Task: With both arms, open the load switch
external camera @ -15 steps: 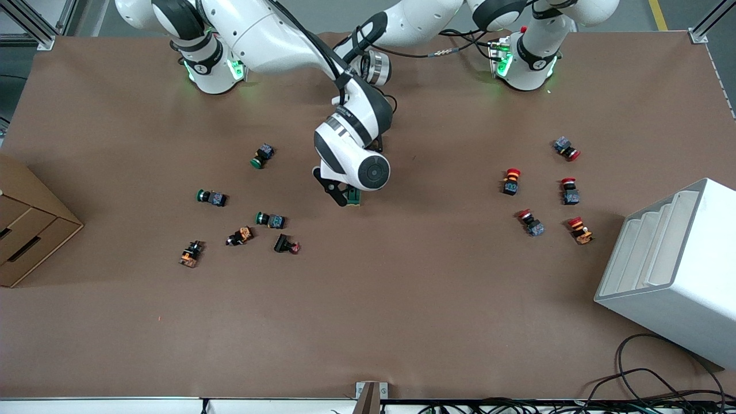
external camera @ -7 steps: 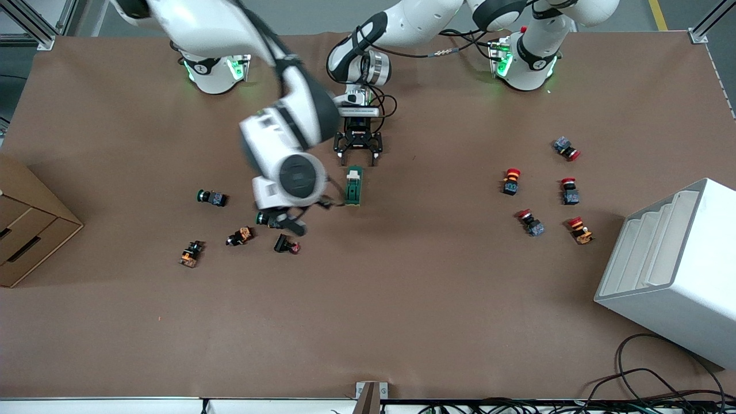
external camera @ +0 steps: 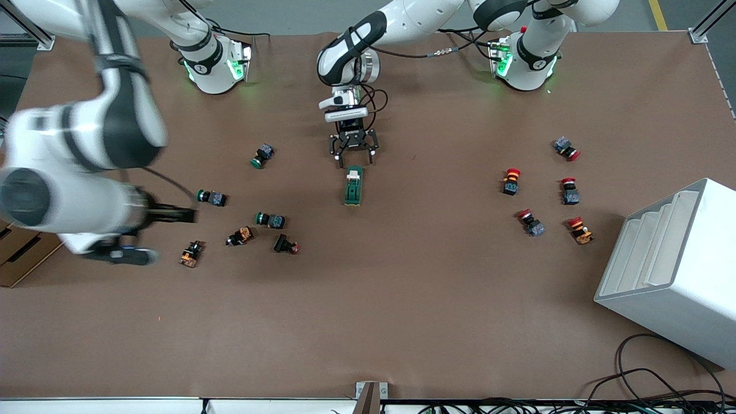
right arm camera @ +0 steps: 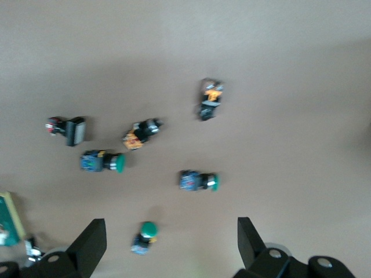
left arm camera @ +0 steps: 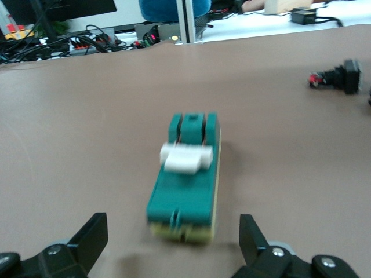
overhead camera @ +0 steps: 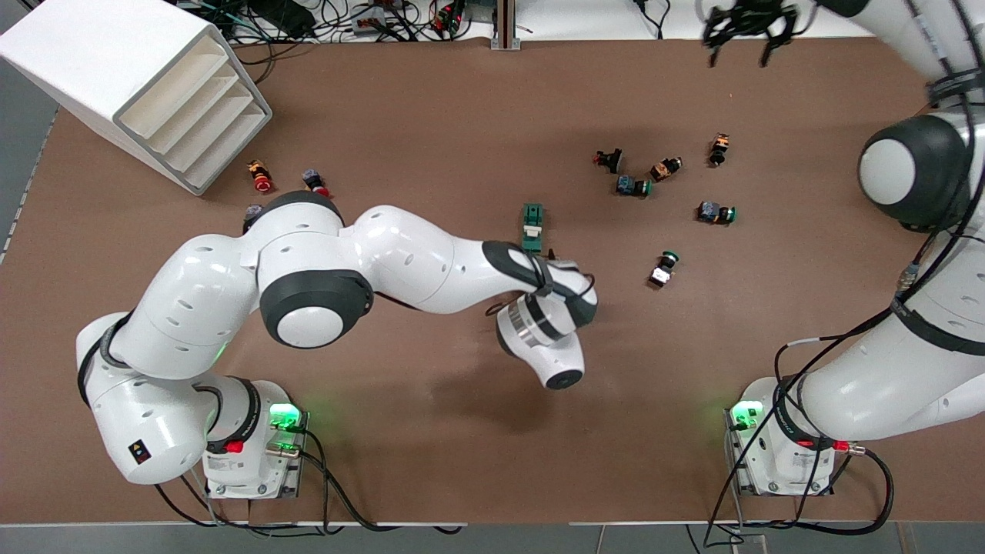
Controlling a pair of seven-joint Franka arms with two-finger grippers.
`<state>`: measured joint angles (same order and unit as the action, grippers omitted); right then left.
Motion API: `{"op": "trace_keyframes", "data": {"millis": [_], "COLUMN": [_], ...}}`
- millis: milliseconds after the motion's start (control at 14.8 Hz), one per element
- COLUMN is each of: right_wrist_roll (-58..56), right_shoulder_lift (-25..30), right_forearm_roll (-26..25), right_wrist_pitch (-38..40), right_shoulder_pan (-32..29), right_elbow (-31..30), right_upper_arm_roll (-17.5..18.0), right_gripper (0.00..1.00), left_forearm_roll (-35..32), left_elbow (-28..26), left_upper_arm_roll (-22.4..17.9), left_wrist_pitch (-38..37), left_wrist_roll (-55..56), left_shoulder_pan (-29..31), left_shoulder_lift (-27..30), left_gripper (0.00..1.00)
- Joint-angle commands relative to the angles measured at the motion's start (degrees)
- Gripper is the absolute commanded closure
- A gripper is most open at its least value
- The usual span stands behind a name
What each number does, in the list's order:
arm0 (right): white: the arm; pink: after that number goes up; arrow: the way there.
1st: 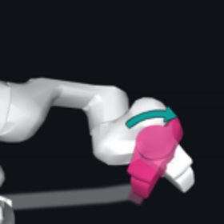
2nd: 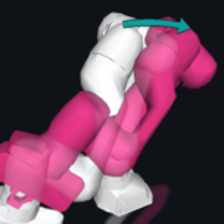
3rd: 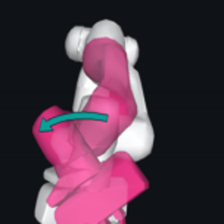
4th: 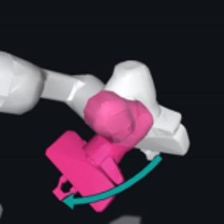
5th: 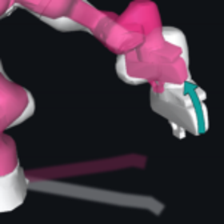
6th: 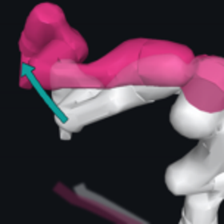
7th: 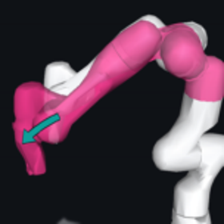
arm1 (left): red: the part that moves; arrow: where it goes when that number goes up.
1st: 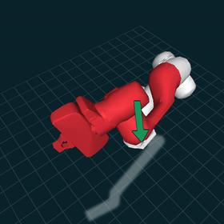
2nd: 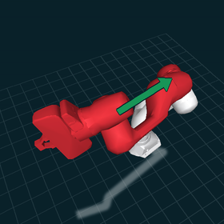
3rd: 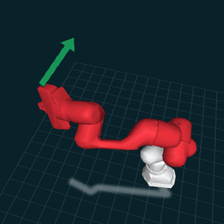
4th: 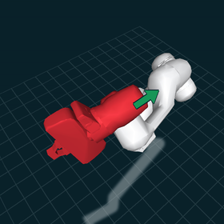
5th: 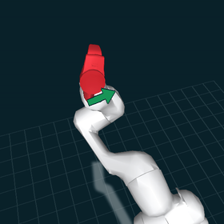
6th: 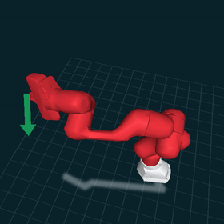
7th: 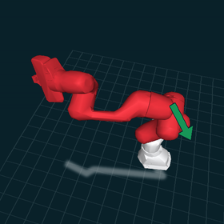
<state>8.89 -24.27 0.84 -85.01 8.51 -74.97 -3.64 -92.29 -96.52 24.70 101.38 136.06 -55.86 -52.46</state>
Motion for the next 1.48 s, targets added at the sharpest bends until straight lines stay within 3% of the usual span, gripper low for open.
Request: {"op": "trace_keyframes", "data": {"millis": [0, 270, 675, 877, 1214, 1417], "right_wrist_roll": [-11.22, -16.10, -16.44, -16.27, -15.13, -14.16], "right_shoulder_lift": [3.61, 5.54, 5.81, 5.90, 8.80, 11.43], "right_forearm_roll": [-1.36, -1.10, -0.49, -0.40, -0.40, -0.31], "right_wrist_pitch": [-0.51, -0.24, 2.74, 6.68, 10.73, 14.69], "right_shoulder_pan": [-6.73, -12.54, -12.64, -12.20, -11.93, -12.47], "right_elbow": [-2.20, 0.00, 1.23, 3.59, 4.31, 4.22], "right_upper_arm_roll": [1.53, 1.53, 2.32, 2.58, 2.85, 2.59], "right_gripper": [0.00, 0.00, 0.00, 0.00, 0.00, 0.00], "left_forearm_roll": [6.39, 20.27, 32.49, 39.01, 50.88, 58.60], "left_elbow": [8.08, 17.14, 19.52, 19.80, 19.88, 24.79], "left_upper_arm_roll": [0.79, 2.28, 3.16, 3.16, 3.07, 3.16], "left_wrist_pitch": [2.23, 2.94, 2.59, 2.41, 2.06, 0.23], "left_wrist_roll": [-8.94, -22.65, -41.90, -48.15, -68.45, -77.40], "left_shoulder_pan": [2.85, 5.75, 13.13, 18.57, 27.98, 33.34], "left_shoulder_lift": [0.43, 2.10, 7.10, 12.63, 20.72, 21.44], "left_gripper": [0.00, 0.00, 0.00, 0.00, 0.00, 0.00]}}
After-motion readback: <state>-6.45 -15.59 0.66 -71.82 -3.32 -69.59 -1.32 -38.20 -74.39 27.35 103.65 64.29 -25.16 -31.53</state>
